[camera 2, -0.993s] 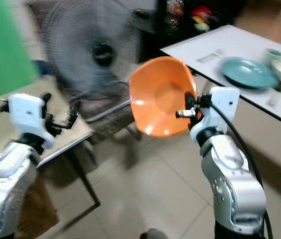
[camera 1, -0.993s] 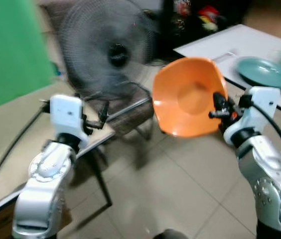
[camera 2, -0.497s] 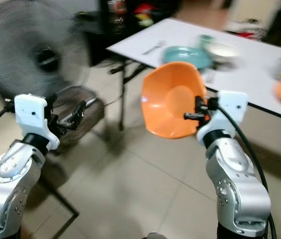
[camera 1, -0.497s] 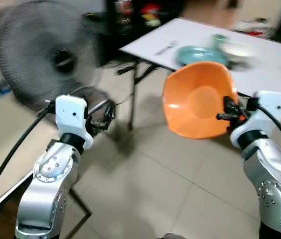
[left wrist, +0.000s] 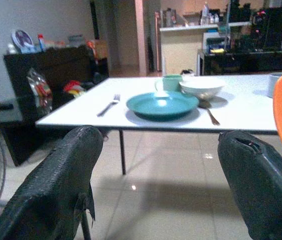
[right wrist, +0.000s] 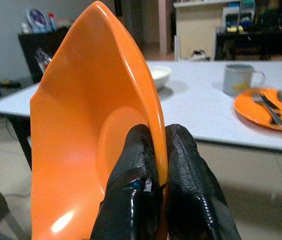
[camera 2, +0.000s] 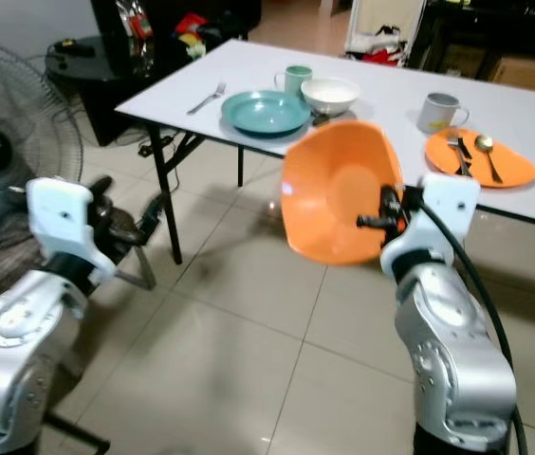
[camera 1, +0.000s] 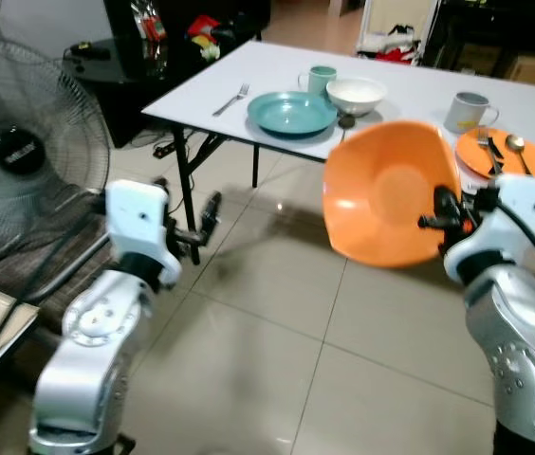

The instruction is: Setting the table

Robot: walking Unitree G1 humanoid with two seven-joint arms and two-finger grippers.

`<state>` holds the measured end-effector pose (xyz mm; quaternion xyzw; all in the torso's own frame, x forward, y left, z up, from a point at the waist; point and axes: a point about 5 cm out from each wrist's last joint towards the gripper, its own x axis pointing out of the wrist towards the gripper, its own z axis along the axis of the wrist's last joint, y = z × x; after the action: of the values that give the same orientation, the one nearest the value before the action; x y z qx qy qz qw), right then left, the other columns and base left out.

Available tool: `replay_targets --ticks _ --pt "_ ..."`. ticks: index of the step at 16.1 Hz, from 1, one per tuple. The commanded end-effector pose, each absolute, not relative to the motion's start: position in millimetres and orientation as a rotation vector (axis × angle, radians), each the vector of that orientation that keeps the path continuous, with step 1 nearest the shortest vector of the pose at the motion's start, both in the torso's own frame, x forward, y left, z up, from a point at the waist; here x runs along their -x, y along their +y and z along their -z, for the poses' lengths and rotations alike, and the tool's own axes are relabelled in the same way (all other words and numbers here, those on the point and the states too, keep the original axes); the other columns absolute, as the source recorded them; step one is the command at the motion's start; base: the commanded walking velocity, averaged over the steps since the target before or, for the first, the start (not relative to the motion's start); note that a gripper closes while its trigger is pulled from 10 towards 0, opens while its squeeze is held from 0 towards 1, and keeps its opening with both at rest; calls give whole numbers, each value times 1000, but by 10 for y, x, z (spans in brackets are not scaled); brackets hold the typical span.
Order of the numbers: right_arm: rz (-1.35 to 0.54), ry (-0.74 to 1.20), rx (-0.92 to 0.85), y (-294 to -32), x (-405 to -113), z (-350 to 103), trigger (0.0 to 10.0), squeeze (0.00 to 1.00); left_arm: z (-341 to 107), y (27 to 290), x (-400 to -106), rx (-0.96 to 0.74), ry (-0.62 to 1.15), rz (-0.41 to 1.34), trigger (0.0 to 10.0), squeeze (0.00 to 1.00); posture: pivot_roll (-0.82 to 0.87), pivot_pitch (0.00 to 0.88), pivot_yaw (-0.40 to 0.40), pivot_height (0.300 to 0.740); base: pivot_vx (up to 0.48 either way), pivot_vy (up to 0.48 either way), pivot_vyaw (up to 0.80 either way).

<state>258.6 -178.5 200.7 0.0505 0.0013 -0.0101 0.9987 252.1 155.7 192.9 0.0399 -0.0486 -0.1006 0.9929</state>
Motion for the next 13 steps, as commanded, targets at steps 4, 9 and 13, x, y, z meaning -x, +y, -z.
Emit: replay_targets --ticks 4,9,13 --pt "-28 -42 -107 -1701 -2578 -2082 10000 0 -1898 1565 -2525 -79 -83 197 10000 0 -31 0 -12 740 306 0 0" --pt "-16 -35 -120 -1689 -2561 -2063 10000 0 -1892 1579 -2508 -91 -71 213 10000 0 -25 0 5 740 314 0 -640" --pt "-14 -39 -131 -1686 -2542 -2066 10000 0 -1874 1571 -2485 -96 -62 232 10000 0 -34 0 12 740 316 0 -800"
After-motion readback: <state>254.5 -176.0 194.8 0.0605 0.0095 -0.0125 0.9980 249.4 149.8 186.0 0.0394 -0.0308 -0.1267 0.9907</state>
